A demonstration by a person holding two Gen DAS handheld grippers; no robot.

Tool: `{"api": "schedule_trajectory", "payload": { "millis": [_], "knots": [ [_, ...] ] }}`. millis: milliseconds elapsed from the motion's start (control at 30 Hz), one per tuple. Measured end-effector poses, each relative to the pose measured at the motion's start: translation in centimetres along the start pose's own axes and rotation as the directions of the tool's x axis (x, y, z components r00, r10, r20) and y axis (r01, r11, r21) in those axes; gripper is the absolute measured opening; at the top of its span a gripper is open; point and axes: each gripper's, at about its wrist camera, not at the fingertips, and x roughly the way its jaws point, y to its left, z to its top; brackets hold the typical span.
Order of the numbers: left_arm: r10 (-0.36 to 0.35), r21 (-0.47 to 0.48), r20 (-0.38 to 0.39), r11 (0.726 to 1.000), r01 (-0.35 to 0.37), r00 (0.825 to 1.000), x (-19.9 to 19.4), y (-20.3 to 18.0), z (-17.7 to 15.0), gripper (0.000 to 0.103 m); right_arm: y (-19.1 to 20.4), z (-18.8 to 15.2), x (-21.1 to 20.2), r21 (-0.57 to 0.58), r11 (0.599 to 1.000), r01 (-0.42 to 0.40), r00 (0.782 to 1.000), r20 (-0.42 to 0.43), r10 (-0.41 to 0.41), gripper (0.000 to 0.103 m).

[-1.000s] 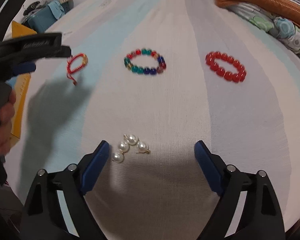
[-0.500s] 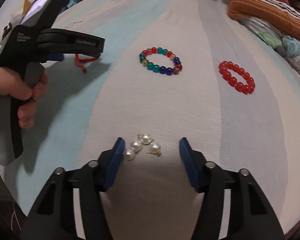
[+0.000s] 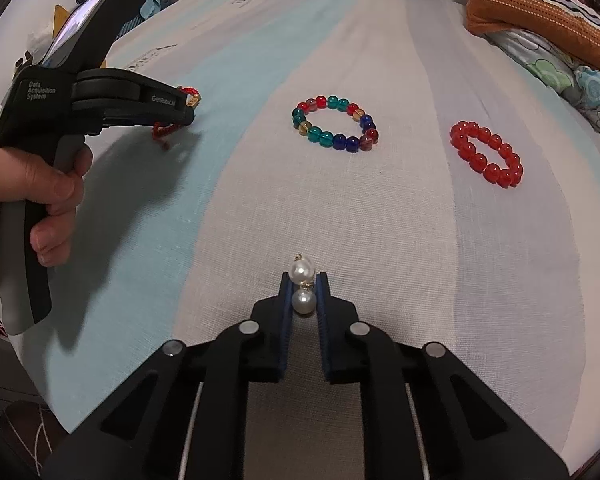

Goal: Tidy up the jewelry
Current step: 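Grasp red tag bracelet with left tool while right tool grasps pearl earrings, then carry tag bracelet in left tool while right tool carries pearl earrings to box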

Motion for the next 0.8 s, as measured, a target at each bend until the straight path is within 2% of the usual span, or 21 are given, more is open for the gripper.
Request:
{"api": "schedule_trajectory", "payload": {
  "millis": [500, 800],
  "knots": [
    [0.001, -0.003, 0.007, 1.0, -0.001, 1.0, -1.3, 0.8, -0.4, 0.016, -1.4, 0.5, -0.8, 0.031, 0.999, -0.026, 0.999, 0.019, 0.026, 0.011],
    [-0.006, 0.006, 0.032, 1.0, 0.006, 0.999, -3.4, 0.9, -0.6, 0.016, -1.1, 0.5, -2.4, 0.024, 1.0, -0.013, 0.999, 0.051, 0.012, 0.011]
  ]
}}
